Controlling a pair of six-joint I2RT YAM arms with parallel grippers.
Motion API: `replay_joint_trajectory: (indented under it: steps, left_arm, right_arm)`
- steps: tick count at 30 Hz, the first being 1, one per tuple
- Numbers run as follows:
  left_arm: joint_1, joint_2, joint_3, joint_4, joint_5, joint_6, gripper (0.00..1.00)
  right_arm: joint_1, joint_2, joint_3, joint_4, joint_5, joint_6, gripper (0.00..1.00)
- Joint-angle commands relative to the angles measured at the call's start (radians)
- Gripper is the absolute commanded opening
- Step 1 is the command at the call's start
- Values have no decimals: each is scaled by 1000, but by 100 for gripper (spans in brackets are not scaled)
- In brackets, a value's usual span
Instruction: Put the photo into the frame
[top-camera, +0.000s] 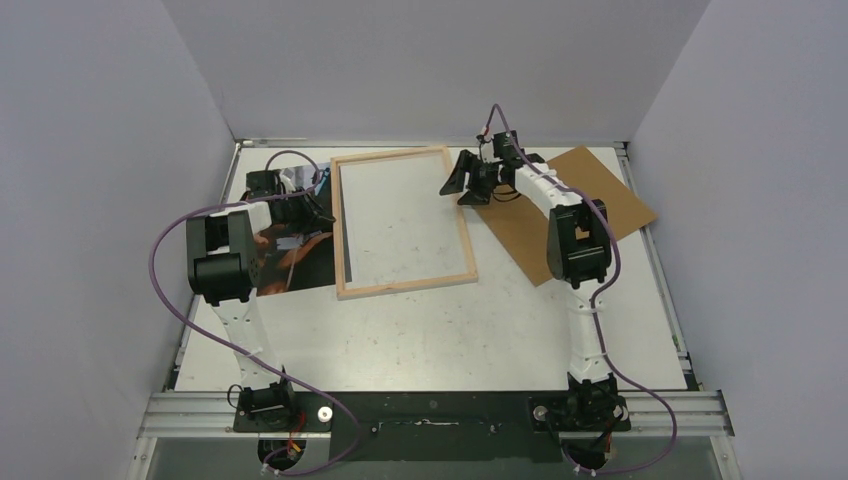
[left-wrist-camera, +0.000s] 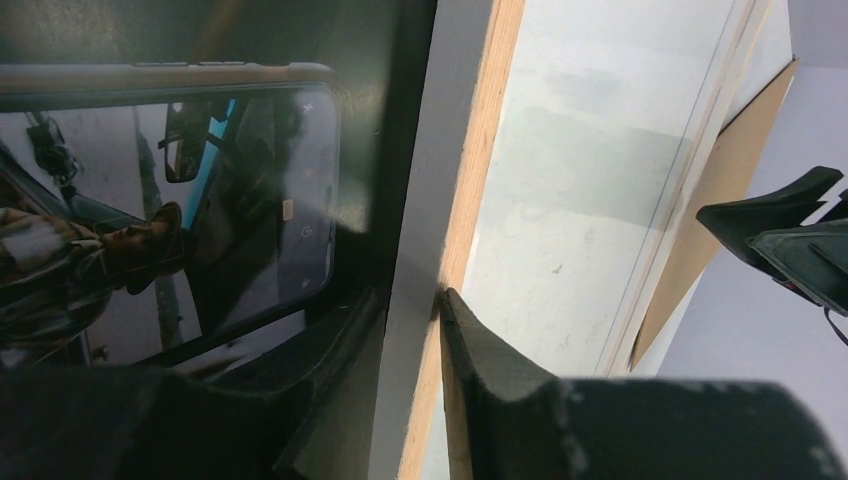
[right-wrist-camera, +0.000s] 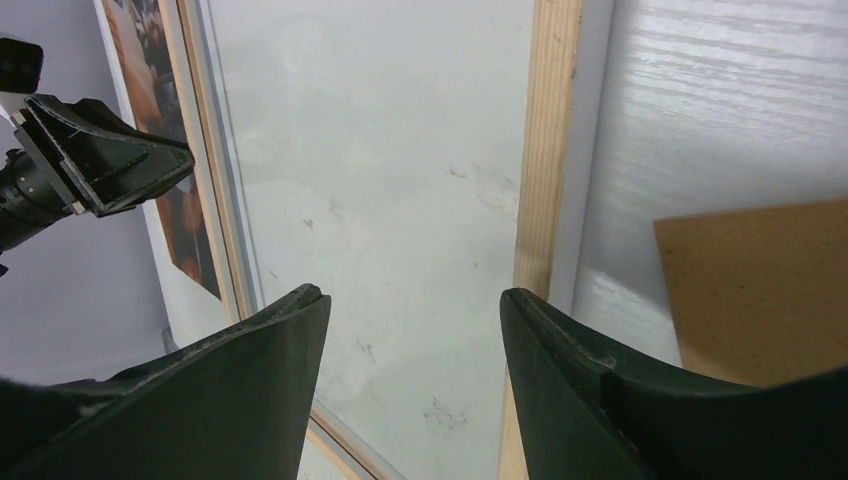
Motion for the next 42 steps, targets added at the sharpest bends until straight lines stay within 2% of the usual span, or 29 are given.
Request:
replay_joint_trajectory:
  steps: [1,9,14,18,23,27,32,42]
  left_arm:
    - [-19,26,-6,-104,-92,59,26]
    - [-19,17,-3,-96,-73,60,36]
    - [-19,16,-10,-74,-48,56,47]
    - [-20,23,-17,-60,-28,42,48]
    - [-26,36,-16,-59,-20,38,49]
    - [-34,48,-10,-68,-13,37,47]
    - [-45,56,-7,-72,3,34,39]
    - [-81,24,-21,-62,52,28,32]
  right_arm:
    - [-10,-112,7,-23,56,-50,64]
    - [-11,-149,-47,-21,155,-71,68]
    - [-2,-134,-52,-78,211,-121,70]
    - [15,-115,-50,-103,233,-142,68]
    - [35,-77,-16,-146,273,-159,61]
    - [51,-48,-1,-155,289,-150,46]
    - [73,-35,-4,-151,294,-143,27]
    - [86,-159,-174,-87,237,-112,19]
